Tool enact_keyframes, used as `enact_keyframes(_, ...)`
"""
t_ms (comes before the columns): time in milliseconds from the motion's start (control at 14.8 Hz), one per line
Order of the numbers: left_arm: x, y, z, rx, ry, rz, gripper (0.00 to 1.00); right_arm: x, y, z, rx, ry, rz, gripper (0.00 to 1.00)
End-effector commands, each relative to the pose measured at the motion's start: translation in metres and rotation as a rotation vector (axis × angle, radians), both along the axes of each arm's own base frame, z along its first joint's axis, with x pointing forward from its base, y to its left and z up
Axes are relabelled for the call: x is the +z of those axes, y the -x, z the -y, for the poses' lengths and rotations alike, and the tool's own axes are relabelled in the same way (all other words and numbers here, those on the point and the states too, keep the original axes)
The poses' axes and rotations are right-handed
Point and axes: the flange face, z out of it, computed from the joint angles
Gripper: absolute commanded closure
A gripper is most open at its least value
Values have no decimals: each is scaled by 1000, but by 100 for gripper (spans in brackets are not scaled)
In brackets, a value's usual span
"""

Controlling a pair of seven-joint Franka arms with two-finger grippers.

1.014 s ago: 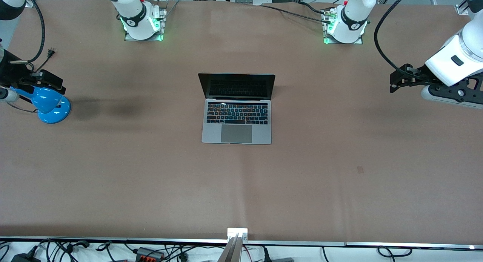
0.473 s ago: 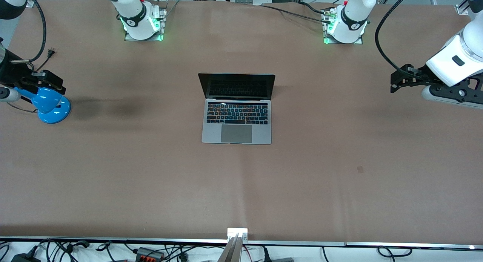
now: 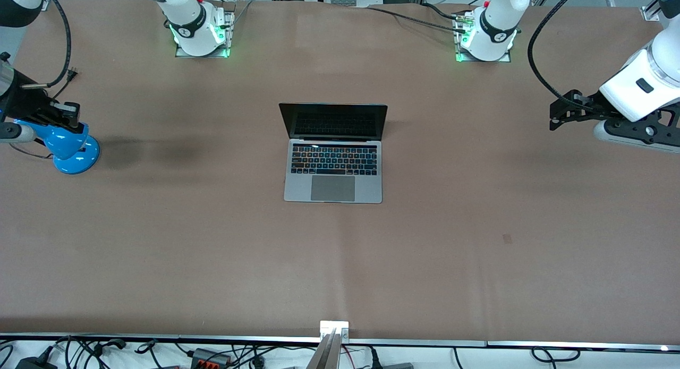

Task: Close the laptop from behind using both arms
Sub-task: 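Raise both grippers from rest and swing them toward the laptop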

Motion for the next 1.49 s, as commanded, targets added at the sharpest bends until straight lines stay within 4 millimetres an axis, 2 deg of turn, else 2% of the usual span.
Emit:
enact_keyframes(0, -2, -2, -3, -21, -18, -21, 0, -2, 5, -6, 8, -7, -15, 100)
enact_keyframes(68, -2, 1, -4, -25, -21, -41, 0, -3, 5, -17, 24, -7, -20, 100)
enact_keyframes(135, -1, 2, -2, -25, -22, -47, 4, -5, 5, -26, 11, -5, -27, 100)
enact_keyframes(338, -12, 2, 1, -25, -22, -95, 68, -15, 7, -71, 6, 4, -64, 100)
enact_keyframes(406, -13, 4, 2, -28, -26, -116, 86, -19, 9, -86, 30, 6, -76, 100)
enact_keyframes(473, -14, 6, 3, -30, -23, -128, 97, -25, 9, -98, 49, 9, -85, 100)
enact_keyframes(609, -17, 7, 6, -36, -20, -141, 99, -33, 9, -114, 73, -5, -101, 100)
enact_keyframes(744, -21, 13, 8, -42, -23, -188, 99, -41, 9, -120, 70, -40, -123, 100)
enact_keyframes(812, -24, 18, 19, -63, -7, -214, 99, -46, 8, -123, 71, -51, -130, 100)
enact_keyframes(1014, -36, 29, 32, -71, 60, -294, 99, -64, 9, -156, 121, -47, -163, 100)
enact_keyframes(1217, -63, 39, 61, -104, 98, -349, 99, -82, 12, -188, 172, -38, -195, 100)
enact_keyframes(1420, -79, 59, 115, -88, 108, -326, 99, -102, 18, -224, 150, -64, -235, 100)
